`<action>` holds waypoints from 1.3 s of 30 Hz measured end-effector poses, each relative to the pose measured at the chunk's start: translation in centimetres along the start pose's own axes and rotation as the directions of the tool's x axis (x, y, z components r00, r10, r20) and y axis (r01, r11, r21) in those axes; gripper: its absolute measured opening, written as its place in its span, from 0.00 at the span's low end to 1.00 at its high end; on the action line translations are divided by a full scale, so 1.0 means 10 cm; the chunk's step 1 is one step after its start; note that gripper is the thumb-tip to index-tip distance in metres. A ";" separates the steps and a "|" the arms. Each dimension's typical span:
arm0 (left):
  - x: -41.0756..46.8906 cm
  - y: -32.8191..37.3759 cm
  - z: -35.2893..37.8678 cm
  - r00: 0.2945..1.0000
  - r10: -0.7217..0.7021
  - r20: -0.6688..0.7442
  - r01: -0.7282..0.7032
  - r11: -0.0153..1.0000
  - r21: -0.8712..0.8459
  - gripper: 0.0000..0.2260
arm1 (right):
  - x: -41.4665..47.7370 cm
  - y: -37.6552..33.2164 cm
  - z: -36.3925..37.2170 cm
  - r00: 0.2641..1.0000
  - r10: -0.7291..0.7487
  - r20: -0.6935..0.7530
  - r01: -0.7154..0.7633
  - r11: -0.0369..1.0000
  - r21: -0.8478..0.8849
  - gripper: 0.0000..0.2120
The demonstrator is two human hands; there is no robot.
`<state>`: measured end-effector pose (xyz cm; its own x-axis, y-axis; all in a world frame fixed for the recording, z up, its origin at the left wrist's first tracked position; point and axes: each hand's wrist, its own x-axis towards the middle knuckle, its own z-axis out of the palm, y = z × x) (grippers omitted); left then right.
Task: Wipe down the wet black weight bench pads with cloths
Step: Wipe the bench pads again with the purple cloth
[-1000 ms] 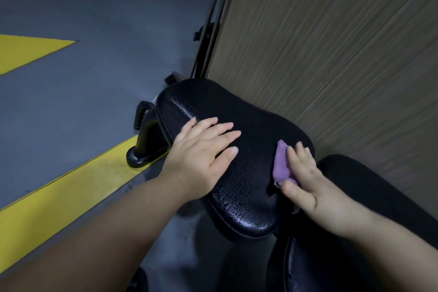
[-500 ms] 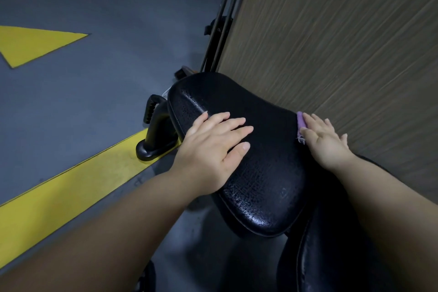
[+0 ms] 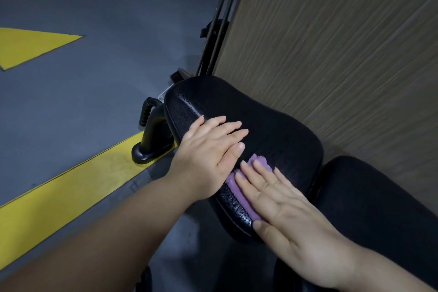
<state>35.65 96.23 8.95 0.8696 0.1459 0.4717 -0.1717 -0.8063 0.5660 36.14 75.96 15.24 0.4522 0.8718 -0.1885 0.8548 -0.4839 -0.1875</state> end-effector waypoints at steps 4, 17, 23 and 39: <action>-0.01 -0.01 0.01 1.000 0.003 -0.031 -0.003 1.000 -0.017 0.24 | 0.07 0.14 -0.01 0.998 -0.012 -0.067 0.006 0.996 -0.087 0.28; -0.02 0.00 0.05 0.995 -0.011 -0.098 0.006 0.999 -0.054 0.21 | 0.79 1.35 -0.28 0.804 0.571 -0.168 -0.548 0.820 0.164 0.25; -0.04 -0.02 0.07 0.991 -0.007 -0.137 -0.001 0.998 -0.059 0.21 | 0.44 0.38 -0.12 0.969 0.178 -0.174 -0.191 0.979 -0.065 0.30; -0.16 -0.04 0.03 0.984 -0.152 -0.088 0.148 0.988 -0.053 0.26 | 0.87 0.75 -0.31 0.937 0.328 -0.120 -0.331 0.944 -0.005 0.31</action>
<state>34.45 96.11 7.77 0.8413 0.3169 0.4380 -0.0658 -0.7441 0.6648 47.23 80.15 15.20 0.7349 0.6671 -0.1221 0.6580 -0.7450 -0.1097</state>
